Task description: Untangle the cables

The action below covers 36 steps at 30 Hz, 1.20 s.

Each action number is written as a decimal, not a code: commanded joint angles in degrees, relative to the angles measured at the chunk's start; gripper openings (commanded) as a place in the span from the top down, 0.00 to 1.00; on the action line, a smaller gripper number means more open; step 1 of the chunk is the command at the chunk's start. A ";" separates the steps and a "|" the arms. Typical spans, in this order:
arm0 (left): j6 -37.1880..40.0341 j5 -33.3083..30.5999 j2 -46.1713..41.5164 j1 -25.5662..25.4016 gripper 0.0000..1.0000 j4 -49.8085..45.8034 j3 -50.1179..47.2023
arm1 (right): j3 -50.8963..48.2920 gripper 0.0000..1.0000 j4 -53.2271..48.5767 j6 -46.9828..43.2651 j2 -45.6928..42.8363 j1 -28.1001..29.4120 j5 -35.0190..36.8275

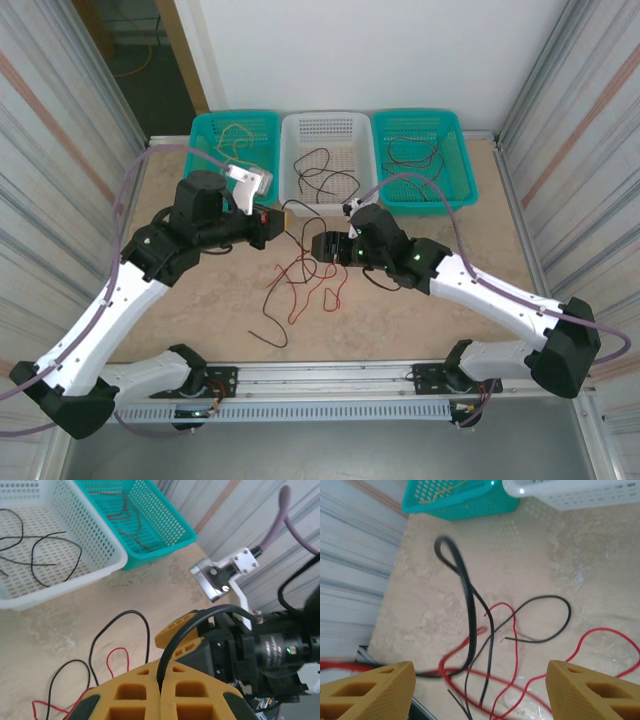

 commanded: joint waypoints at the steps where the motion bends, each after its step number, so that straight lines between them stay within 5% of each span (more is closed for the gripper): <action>1: 3.31 4.12 -0.37 -0.29 1.00 0.15 2.47 | 2.92 0.32 0.35 -1.27 -1.01 -1.68 -0.89; 5: 4.59 7.18 0.09 -0.26 1.00 -0.07 3.82 | 3.01 0.33 0.44 -1.02 -0.95 -3.66 -2.62; 12: 4.91 4.72 -1.60 0.41 1.00 0.67 4.44 | 0.33 0.62 1.27 -0.41 -0.25 -4.39 -3.12; 23: 2.49 -0.60 -6.42 4.88 1.00 2.74 5.85 | -11.18 0.76 1.28 3.98 6.19 -4.29 -0.65; 36: 3.49 -3.31 -7.59 6.44 1.00 -0.20 10.41 | -11.93 0.65 1.57 4.40 8.42 -3.87 0.21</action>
